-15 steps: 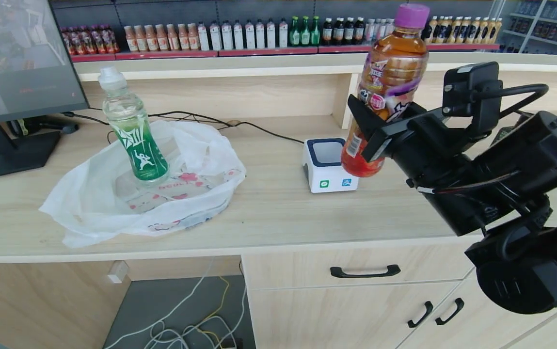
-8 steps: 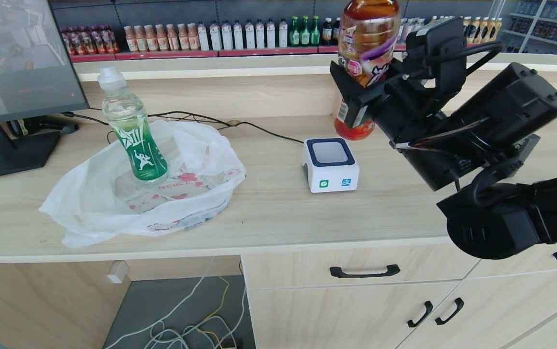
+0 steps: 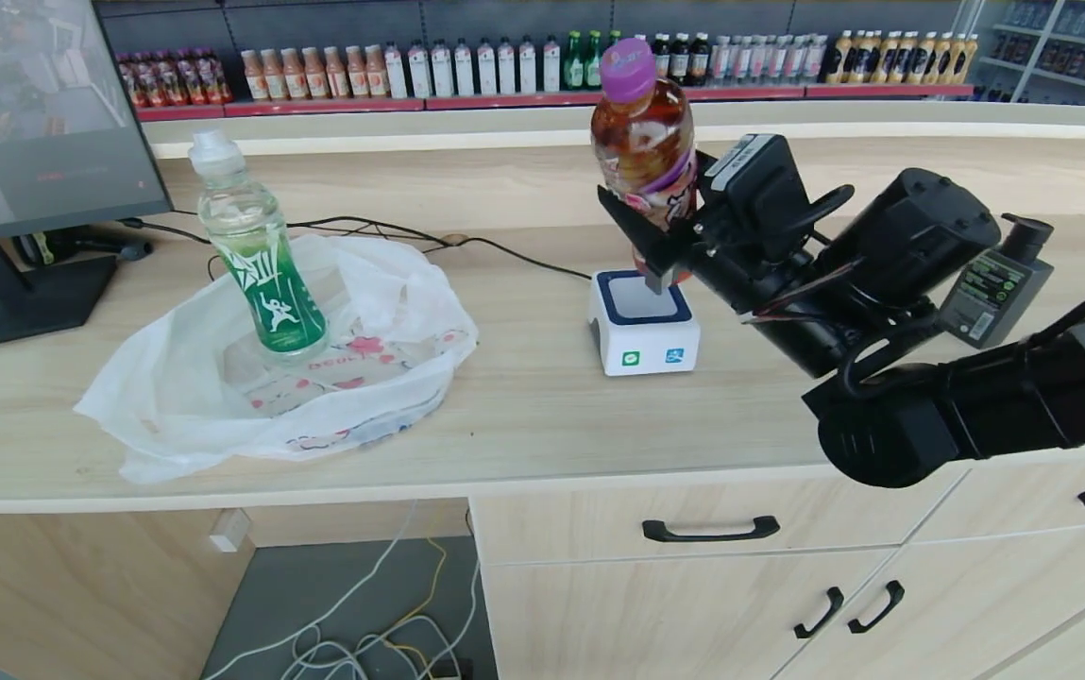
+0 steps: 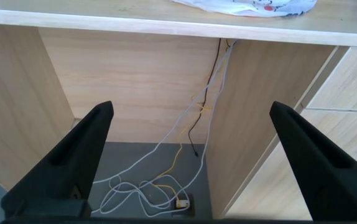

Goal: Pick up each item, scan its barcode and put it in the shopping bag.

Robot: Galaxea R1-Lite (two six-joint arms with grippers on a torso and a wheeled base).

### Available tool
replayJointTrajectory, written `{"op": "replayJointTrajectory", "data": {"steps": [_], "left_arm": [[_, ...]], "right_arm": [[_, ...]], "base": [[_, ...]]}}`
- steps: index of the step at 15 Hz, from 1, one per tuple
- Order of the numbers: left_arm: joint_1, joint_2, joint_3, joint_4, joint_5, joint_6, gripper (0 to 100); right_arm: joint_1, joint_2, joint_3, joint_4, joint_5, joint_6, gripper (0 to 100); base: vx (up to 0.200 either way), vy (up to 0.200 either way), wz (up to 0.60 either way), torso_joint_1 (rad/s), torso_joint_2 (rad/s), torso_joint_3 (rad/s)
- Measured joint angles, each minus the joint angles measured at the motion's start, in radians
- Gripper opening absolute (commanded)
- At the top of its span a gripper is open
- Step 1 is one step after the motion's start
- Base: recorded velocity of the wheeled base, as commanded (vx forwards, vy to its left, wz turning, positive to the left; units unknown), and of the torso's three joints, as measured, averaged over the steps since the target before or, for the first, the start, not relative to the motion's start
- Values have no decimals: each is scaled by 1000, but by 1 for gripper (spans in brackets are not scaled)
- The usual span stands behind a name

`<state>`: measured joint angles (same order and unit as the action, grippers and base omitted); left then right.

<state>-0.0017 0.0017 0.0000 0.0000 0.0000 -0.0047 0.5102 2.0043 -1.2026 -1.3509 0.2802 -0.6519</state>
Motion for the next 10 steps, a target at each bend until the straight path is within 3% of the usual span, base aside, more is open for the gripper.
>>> {"op": "replayJointTrajectory", "data": {"steps": [6,10], "left_arm": [[0,0,0,0,0,0,100],[1,0,0,0,0,0,100]], "right_arm": [[-49,63,-110,20,367,-63,0],[-136,82,-124,-1,543,-88,0]], "base": [[0,0,0,0,0,0],[0,0,0,0,0,0]]}}
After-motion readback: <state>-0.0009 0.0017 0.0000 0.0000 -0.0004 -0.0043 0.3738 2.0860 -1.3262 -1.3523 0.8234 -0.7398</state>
